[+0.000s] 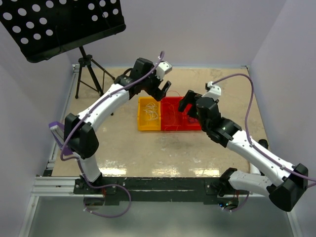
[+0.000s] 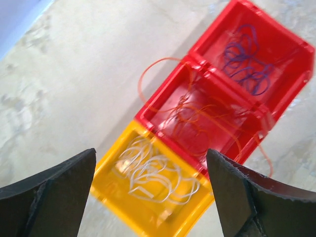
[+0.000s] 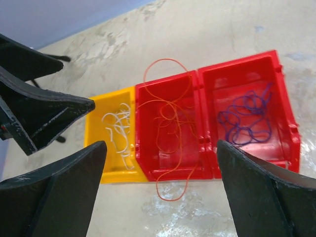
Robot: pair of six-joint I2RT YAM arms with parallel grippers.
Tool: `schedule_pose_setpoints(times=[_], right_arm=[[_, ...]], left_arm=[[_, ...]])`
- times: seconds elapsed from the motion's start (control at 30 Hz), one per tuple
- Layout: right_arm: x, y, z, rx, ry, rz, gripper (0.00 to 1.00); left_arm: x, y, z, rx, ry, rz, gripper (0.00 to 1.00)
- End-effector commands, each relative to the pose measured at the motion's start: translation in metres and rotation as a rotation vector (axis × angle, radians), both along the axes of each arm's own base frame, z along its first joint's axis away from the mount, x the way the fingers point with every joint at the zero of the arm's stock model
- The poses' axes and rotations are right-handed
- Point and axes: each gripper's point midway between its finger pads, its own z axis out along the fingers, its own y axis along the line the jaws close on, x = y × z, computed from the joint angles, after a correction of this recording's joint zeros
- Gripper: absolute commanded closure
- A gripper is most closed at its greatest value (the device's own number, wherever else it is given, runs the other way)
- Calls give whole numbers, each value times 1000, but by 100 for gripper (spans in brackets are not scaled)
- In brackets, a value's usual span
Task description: Untangle the cables
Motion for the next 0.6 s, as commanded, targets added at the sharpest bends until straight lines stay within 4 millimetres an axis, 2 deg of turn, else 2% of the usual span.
schedule_pose_setpoints(times=[0.0, 0.1, 0.2, 0.33, 0.47, 0.57], right_arm=[[19, 31, 59, 31, -154, 161, 1], [31, 38, 56, 10, -139, 212, 1], [42, 38, 56, 32, -144, 248, 1], [55, 26, 61, 58, -169, 244, 1], [62, 17, 64, 32, -175, 211, 1], [69, -1, 65, 21, -178, 177, 1]], left_arm=[[-3, 55, 22, 73, -67, 179, 0], [-7, 81, 16, 47, -23, 203, 0], [-2, 110, 11, 7, 17, 262, 0], [3, 139, 7, -32, 36, 325, 0], [-1, 157, 2, -25, 17, 356, 0], [-1, 174, -9, 3, -12, 408, 0]])
